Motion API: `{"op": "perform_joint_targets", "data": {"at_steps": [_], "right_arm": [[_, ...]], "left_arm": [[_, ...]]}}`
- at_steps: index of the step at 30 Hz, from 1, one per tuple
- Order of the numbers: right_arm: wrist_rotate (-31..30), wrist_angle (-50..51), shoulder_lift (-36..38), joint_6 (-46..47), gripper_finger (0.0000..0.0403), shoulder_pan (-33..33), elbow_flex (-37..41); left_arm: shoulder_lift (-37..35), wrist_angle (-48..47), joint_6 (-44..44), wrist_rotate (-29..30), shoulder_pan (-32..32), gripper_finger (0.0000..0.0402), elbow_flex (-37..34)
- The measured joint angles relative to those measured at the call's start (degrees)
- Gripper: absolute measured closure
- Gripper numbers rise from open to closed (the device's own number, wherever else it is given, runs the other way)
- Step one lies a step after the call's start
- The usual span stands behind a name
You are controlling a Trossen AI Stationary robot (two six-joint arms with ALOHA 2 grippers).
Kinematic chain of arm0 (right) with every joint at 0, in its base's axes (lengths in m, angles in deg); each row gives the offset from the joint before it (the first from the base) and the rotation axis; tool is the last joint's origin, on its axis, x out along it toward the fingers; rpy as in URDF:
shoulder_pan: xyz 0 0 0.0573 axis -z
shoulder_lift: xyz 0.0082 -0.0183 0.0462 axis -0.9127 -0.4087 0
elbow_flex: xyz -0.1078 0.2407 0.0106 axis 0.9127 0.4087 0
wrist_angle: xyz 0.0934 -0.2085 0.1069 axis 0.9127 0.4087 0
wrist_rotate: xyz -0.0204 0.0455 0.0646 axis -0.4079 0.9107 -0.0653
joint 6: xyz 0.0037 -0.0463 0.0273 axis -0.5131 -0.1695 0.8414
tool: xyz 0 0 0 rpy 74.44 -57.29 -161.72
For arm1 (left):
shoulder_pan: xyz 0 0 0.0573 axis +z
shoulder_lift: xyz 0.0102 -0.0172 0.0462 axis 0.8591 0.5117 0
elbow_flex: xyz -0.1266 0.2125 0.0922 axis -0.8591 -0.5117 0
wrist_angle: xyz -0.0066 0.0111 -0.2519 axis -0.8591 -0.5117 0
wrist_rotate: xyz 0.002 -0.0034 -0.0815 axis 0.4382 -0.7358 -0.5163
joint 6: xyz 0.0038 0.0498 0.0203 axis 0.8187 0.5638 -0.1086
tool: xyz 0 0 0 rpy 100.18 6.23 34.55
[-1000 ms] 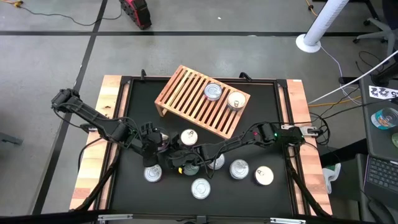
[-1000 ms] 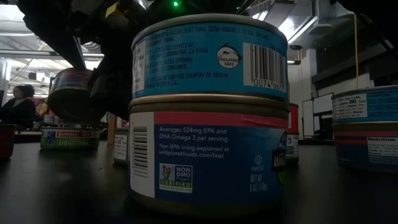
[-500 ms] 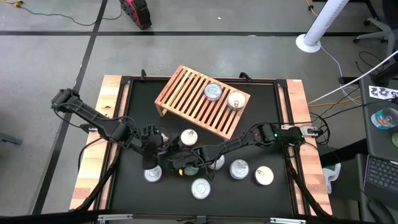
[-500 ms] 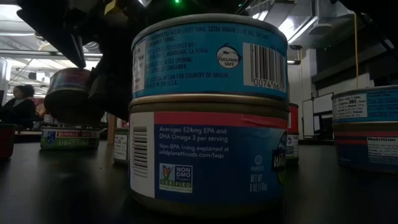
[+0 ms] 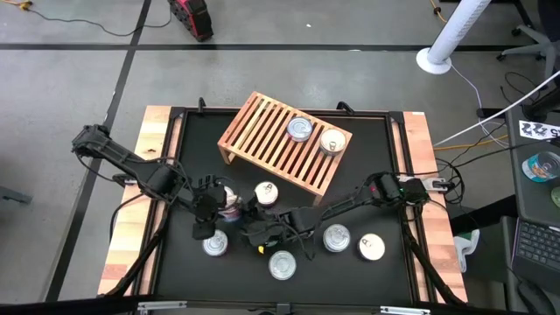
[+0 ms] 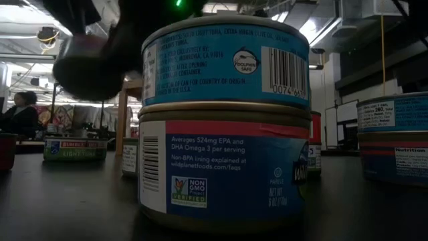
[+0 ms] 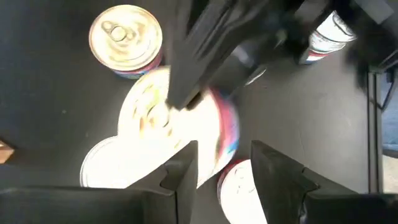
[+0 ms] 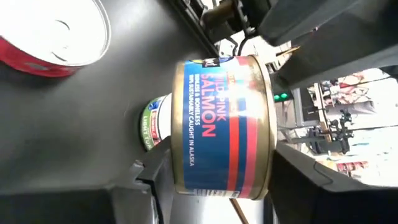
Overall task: Stack canned seafood by type on shelf
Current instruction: Stack the blue and pink tuna can on top of the blue and pink tuna can on the shelf
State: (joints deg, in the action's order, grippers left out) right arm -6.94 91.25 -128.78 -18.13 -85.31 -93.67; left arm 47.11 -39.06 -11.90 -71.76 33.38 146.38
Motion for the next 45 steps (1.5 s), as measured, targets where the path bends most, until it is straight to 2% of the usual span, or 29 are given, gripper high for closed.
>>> {"op": "perform_joint_targets", "data": {"at_steps": [3, 9, 14, 22, 25, 31, 33, 36, 39, 45], "right_arm": [[-0.5, 4.9, 3.1, 1.5, 0.0210, -1.1, -0.1], [-2.3, 20.8, 9.6, 10.6, 0.0212, -3.6, 0.0], [-10.0, 31.8, 15.8, 17.4, 0.0210, -5.5, -0.1], [-15.7, 52.4, 24.9, 34.7, 0.0212, -5.2, -0.1], [-19.8, 60.2, 27.3, 39.6, 0.0211, -5.3, -0.1], [-25.9, 80.7, 31.4, 53.9, 0.0211, -5.0, 0.0], [-27.7, 80.7, 32.6, 56.4, 0.0211, -4.7, 1.1], [-27.2, 79.0, 35.7, 54.0, 0.0210, -3.0, 4.5], [-27.1, 81.4, 37.7, 58.0, 0.0210, -0.3, 9.2], [-27.6, 81.1, 40.6, 58.3, 0.0210, 4.5, 18.1]], "left_arm": [[-0.2, -4.1, 0.0, 0.0, 0.0, 0.0268, 2.7], [-1.0, -10.3, 0.0, 0.3, 0.0, 0.0276, 5.3], [-1.2, -10.7, 0.6, 1.7, 0.1, 0.0281, 5.3], [-1.2, -10.6, 1.6, 5.7, 0.1, 0.0282, 5.3], [-1.2, -10.5, 1.6, 6.5, 0.1, 0.0282, 5.3], [-1.2, -10.3, 1.6, 8.5, 0.1, 0.0281, 5.3], [-1.2, -10.3, 1.7, 9.2, 0.1, 0.0281, 5.3], [-1.2, -10.2, 1.8, 10.1, 0.1, 0.0281, 5.2], [-1.2, -10.1, 1.5, 10.5, 0.1, 0.0281, 5.2], [-1.1, -10.0, 1.5, 10.6, 0.1, 0.0281, 5.0]]}}
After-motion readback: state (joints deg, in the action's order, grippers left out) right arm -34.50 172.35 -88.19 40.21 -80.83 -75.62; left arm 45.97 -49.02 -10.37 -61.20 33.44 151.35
